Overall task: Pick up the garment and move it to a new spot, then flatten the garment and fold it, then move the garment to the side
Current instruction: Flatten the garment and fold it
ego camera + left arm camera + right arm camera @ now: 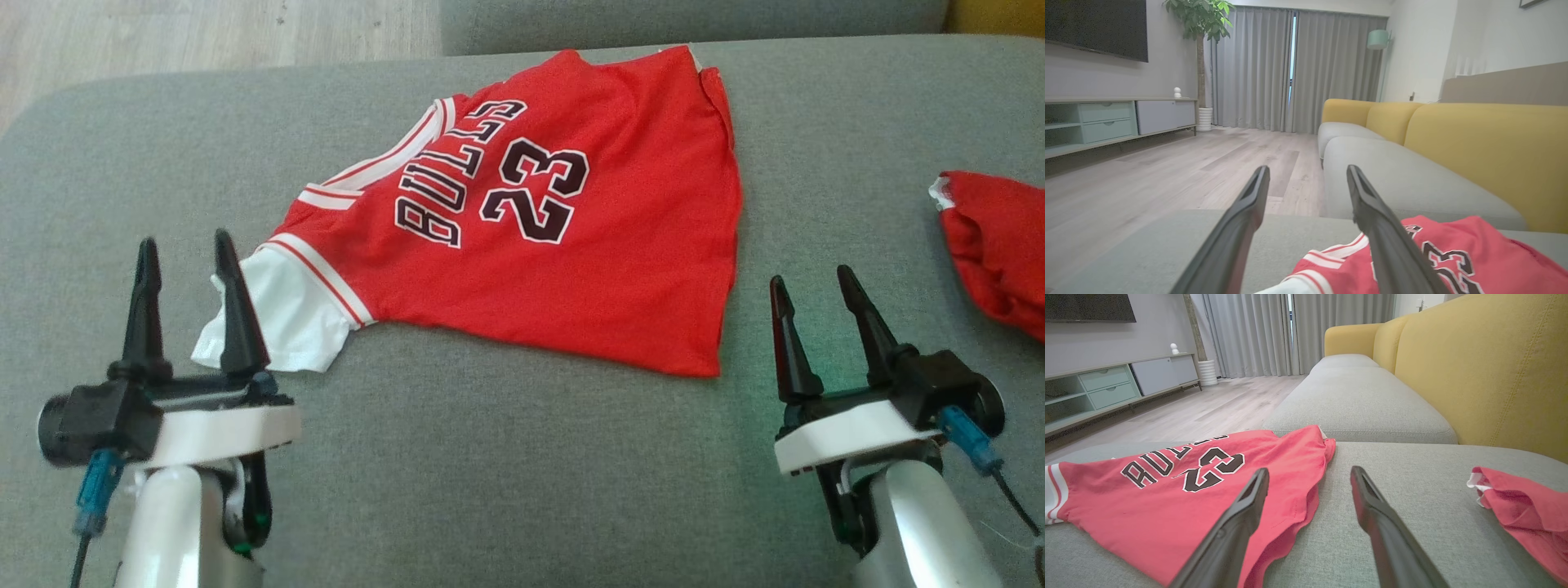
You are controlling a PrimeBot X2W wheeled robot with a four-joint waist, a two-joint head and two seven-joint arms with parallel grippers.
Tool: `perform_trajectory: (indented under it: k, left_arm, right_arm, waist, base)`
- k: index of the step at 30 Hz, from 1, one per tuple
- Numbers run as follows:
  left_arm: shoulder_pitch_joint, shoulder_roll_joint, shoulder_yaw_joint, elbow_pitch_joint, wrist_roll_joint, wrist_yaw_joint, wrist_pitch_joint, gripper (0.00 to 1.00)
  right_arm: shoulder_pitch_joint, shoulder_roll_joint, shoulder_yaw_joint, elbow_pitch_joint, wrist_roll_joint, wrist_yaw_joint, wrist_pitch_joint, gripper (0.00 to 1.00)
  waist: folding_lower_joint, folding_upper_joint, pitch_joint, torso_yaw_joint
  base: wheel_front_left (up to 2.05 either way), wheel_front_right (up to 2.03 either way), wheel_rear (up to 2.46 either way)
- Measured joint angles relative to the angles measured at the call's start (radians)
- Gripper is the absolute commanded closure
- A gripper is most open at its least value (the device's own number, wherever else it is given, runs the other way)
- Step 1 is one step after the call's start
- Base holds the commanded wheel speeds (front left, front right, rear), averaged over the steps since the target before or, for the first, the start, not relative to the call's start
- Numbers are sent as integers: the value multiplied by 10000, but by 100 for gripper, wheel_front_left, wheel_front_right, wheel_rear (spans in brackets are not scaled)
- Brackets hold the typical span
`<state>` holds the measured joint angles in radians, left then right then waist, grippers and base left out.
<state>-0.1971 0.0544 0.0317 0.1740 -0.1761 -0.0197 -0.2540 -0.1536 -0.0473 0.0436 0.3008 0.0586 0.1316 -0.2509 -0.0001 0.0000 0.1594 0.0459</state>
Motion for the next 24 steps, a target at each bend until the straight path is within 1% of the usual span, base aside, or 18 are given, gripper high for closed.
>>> perform_trajectory:
  k: [4,7,10,16,17,20,24]
  left_arm:
    - [234,-71,-366,-959,-2,-372,-29,0]
    - [610,-92,-782,-1035,-65,-516,-29,0]
    - [827,-90,-1145,-1022,-362,-510,-29,0]
    - [805,-86,-1624,-1011,-449,-495,-29,0]
    - [797,-88,-1693,-1011,-451,-495,-29,0]
    - [538,-90,-2079,-1009,-629,-495,-29,0]
    - [95,-86,-2554,-1003,-978,-382,-29,0]
  right_arm:
    - [4,0,81,-2,17,0,0,0]
    - [10,0,111,-4,23,0,0,0]
    - [14,0,136,-8,46,0,0,0]
    - [-105,-2,213,-96,-228,0,44,0]
    - [-261,-17,270,-127,-374,0,90,0]
    - [-1605,-430,803,-309,-583,0,725,0]
    - [-3584,-1204,1749,-21,-219,0,1988,0]
  waist:
    - [0,0,-87,-5]
    - [0,0,-129,23]
    - [0,0,-125,81]
    - [0,0,62,351]
    - [0,0,122,422]
    - [1,0,374,832]
    - [2,0,695,1395]
  base:
    - [0,0,0]
    - [0,0,0]
    - [0,0,0]
    - [0,0,0]
    - [0,0,0]
    - [0,0,0]
    - [0,0,0]
